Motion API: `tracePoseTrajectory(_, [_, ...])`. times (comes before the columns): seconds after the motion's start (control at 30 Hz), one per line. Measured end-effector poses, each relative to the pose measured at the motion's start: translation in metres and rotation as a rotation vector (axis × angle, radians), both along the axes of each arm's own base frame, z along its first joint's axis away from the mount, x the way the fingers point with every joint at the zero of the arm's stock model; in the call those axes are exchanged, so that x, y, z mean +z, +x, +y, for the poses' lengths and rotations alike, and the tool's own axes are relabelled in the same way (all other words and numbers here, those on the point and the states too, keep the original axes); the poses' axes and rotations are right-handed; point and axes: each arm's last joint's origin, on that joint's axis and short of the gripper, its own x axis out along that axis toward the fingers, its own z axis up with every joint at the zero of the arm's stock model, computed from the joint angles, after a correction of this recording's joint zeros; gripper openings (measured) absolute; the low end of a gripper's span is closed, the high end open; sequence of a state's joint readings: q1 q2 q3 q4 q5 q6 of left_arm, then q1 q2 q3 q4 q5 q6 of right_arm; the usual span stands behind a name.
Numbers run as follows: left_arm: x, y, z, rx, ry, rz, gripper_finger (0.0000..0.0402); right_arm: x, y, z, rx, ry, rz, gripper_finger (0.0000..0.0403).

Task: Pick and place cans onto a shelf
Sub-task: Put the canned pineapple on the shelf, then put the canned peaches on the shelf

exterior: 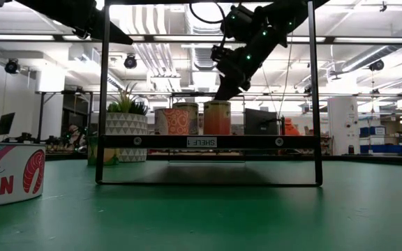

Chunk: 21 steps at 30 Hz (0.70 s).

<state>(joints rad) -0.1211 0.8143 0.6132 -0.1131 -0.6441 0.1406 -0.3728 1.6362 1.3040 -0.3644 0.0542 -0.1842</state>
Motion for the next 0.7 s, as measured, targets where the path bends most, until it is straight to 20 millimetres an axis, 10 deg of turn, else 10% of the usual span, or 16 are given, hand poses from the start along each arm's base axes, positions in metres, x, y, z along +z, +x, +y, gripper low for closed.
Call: tracePoseTrajectory(0.7, [0.000, 0.000, 0.000, 0.000, 0.000, -0.001, 0.0000, 0.036, -0.014, 0.011, -0.010, 0.001, -0.041, 0.0009])
